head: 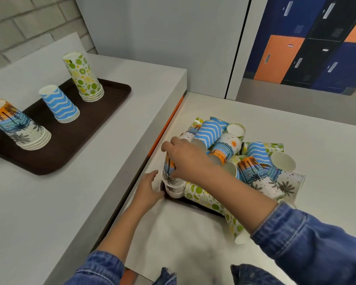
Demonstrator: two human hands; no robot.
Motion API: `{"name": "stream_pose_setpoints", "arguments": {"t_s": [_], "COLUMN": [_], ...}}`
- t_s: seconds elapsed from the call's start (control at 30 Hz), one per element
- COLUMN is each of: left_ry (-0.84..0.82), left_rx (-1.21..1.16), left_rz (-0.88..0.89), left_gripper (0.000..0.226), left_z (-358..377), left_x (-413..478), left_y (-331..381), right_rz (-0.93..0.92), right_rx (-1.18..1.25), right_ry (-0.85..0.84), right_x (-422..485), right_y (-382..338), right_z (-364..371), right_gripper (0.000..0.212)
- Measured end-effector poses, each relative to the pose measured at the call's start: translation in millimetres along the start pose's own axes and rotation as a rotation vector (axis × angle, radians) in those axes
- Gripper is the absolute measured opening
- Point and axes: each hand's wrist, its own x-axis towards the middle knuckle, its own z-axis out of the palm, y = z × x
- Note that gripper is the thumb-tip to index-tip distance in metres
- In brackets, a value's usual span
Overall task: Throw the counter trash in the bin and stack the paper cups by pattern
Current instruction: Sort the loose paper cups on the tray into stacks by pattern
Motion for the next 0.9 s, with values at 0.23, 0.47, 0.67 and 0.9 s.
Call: {"name": "stream_pose_setpoints", "arguments": {"t_s": [0.23, 0.47, 0.67, 0.9], "left_ry": [0.183, 0.208, 0.208, 0.184], "left_rx": [-0.064, -0.114, -0.158, -0.203], "left_rz": [0.007, 0.118, 0.165, 0.155], "left_gripper": [0.047, 0.04, 0.033, 0.029], "left_z": [-48.4, -62.3, -67.1, -66.1], "left_x": [1.2, 8.8, 13.3, 20.3], "left_y": [21.3, 57.8, 71.7, 77.8], "right_rz": [-0.033, -0.049, -0.003, 0.087], "right_rx": [-0.013, 0.056, 0.107, 0.262], "right_ry": [-0.054, -0.033, -0.039, -0.025], "right_x": [2.4, 12.2, 15.1, 11.5], "right_y": [-0.8, -7.5, -4.4, 12.5], "right_z": [46.8, 55.3, 65.9, 70.7], "right_gripper": [0.043, 0.068, 0.068, 0.06]}}
